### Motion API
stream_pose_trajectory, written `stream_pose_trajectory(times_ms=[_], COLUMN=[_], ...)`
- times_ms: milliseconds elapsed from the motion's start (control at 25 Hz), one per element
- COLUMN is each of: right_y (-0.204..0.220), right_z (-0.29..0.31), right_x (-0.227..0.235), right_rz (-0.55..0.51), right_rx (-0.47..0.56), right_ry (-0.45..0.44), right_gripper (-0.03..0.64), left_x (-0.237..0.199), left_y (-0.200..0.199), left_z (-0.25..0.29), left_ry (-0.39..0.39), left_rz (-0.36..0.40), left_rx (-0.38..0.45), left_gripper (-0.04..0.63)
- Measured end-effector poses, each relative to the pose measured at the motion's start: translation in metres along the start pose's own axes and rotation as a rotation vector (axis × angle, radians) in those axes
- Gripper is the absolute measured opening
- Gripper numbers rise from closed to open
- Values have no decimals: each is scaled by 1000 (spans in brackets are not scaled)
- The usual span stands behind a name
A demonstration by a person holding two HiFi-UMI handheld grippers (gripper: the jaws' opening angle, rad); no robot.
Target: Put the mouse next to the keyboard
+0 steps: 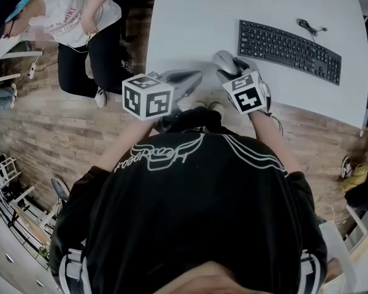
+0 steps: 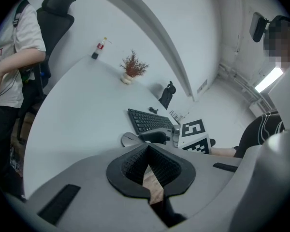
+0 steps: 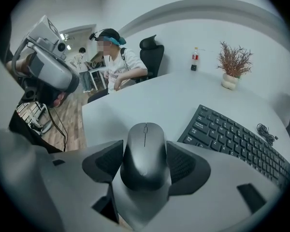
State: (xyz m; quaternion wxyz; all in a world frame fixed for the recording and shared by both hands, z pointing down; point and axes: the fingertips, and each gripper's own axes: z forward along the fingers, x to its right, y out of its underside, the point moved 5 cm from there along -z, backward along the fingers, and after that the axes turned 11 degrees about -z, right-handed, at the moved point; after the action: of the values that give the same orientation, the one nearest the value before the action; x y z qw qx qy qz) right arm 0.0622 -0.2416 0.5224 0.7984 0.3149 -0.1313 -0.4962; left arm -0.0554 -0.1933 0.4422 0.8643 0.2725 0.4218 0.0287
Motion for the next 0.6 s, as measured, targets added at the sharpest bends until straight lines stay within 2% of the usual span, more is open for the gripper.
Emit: stream_pose_trajectory(times_ms=[200, 600], right_y=[0, -4], right_z=[-2, -1], right_x=[1, -5], right_rz=[-17, 69], right_rx=[-46, -92], right_ry=[4, 20], right_gripper=[272, 258], left_x=[-12, -32], left_y=[-2, -12], left_z=[-1, -8], left_ry=[14, 77], left_rz=[-21, -25], left_rx=[-26, -60], left_gripper=[6, 6])
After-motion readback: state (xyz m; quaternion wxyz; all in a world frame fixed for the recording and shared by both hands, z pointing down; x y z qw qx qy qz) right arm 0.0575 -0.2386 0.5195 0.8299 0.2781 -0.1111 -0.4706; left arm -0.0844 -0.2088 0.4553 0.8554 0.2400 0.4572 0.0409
